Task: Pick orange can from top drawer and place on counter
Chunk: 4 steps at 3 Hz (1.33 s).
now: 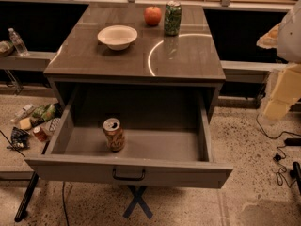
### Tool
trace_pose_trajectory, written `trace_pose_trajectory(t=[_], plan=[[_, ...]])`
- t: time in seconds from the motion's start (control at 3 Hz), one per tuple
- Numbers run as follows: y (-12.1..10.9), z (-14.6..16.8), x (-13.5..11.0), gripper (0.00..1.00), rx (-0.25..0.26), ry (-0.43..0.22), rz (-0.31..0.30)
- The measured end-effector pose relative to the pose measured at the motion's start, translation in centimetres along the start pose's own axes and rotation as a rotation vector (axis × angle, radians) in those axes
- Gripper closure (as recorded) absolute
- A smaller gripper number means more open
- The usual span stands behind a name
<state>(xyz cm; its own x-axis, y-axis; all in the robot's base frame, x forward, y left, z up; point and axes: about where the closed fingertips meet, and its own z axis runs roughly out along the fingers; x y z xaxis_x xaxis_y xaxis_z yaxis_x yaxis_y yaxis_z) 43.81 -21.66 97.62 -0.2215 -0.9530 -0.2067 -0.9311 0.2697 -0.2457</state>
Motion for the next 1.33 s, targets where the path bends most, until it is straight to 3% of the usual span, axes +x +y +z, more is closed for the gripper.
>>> trace_pose_trajectory(t=[0.33,0.67,1.0,1.33], plan=[[0.0,0.0,0.0,0.0,0.0,0.0,0.0],[0.3,1.2,-1.5,0.0,-0.017,-0.086,0.006],[1.4,5.4,-5.6,0.0,-0.07,-0.29,0.056],[2.6,9.0,-11.2,0.0,-0.118,-0.507,0.073]])
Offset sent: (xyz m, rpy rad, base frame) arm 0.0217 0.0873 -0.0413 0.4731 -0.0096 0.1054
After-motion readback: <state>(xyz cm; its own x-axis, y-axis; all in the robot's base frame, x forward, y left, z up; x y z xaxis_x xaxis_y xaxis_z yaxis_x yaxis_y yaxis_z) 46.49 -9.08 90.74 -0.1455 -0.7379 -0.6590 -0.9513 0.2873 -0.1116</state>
